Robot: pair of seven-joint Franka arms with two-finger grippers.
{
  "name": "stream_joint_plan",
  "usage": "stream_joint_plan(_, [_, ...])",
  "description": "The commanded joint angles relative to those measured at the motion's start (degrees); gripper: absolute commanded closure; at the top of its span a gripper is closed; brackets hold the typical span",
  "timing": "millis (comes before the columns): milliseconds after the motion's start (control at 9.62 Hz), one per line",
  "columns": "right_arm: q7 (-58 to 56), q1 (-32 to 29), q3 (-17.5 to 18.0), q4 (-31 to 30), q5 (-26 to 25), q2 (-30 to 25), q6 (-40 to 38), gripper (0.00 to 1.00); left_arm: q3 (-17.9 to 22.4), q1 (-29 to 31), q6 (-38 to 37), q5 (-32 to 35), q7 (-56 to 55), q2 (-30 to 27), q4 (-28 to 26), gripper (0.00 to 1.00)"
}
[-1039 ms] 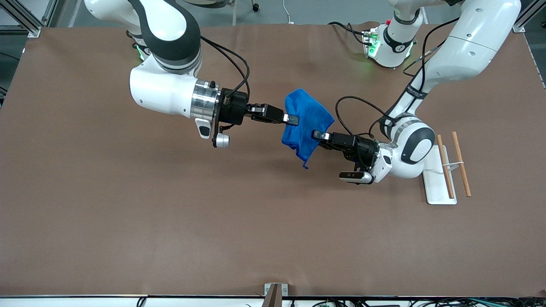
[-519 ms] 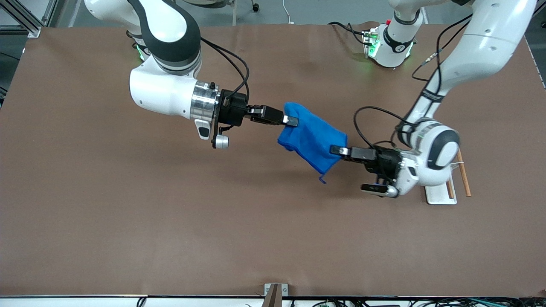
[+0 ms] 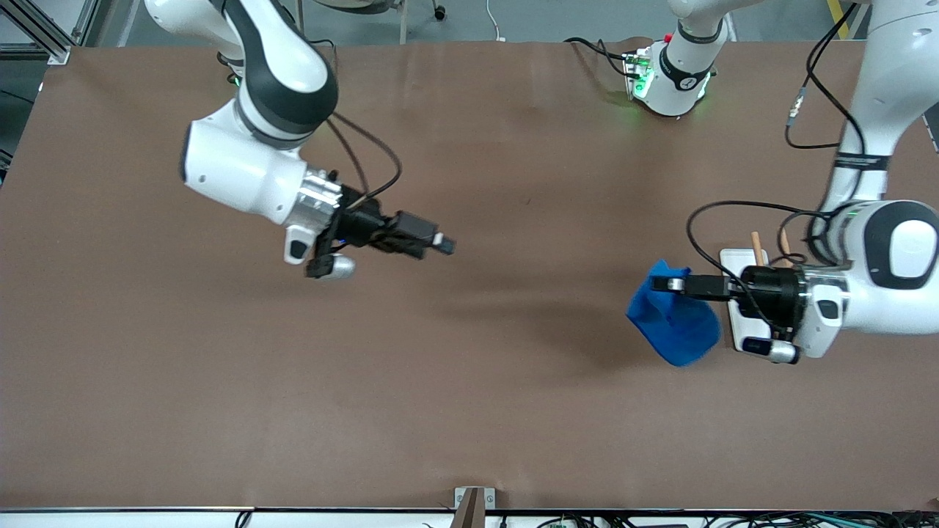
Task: Right arm passes towel to left arm to hang
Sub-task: 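Open the right gripper and withdraw while the left gripper carries the towel, then move the towel over the wooden rods with the left gripper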
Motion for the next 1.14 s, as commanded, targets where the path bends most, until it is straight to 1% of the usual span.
stream_joint_plan(0, [0.3,-6.0,-0.5,-8.4,-12.2,-6.7,-1.3,0.00,0.8,2.2,1.2,12.8,-0.7,0.1,0.3,1.00])
stream_joint_plan(104, [0.4,-10.7,-0.7,-8.3,-18.6,-7.4,-6.5,0.00,0.8,2.4,2.6,20.6,-4.4,-1.9,1.1,1.00])
stream_joint_plan(208, [0.4,-15.2,-0.6,-8.1,-25.6,-8.9,-10.4,0.00,0.7,2.2,3.0,26.0,-9.1,-3.5,1.2,1.00])
stream_joint_plan(312, [0.7,-19.8,-0.6,-8.1,-30.0,-11.1,-14.9,0.00,0.5,2.2,3.3,31.0,-14.1,-5.1,1.2,1.00])
stream_joint_plan(416, [1.2,-24.3,-0.6,-8.1,-32.9,-12.8,-18.8,0.00,0.4,2.1,3.2,35.4,-18.9,-6.9,1.2,1.00])
stream_joint_plan(519, [0.7,-29.4,-0.5,-7.0,-37.8,-14.2,-21.4,0.00,0.0,2.2,3.0,41.8,-21.6,-8.5,1.1,1.00])
stream_joint_plan(623, [1.0,-31.7,-0.5,-2.9,-45.4,-14.2,-27.3,0.00,0.0,1.8,3.0,46.7,-25.1,-10.1,0.6,1.00])
stream_joint_plan(727, [1.2,-33.7,-0.2,3.0,-52.4,-14.0,-33.4,0.00,0.0,1.9,3.0,49.1,-29.2,-10.2,0.6,1.00])
stream_joint_plan(831, [1.1,-34.1,-0.5,7.8,-55.2,-14.0,-38.6,0.00,0.0,1.8,3.0,50.3,-34.5,-10.3,0.6,1.00])
stream_joint_plan(935, [1.3,-35.8,-0.6,10.2,-55.3,-14.3,-43.6,0.00,-0.2,0.8,3.0,53.1,-43.3,-10.4,0.5,1.00])
stream_joint_plan(1039, [0.9,-36.5,-0.6,11.7,-55.4,-15.1,-45.9,0.00,-0.4,0.1,2.4,55.4,-49.1,-10.8,0.4,1.00])
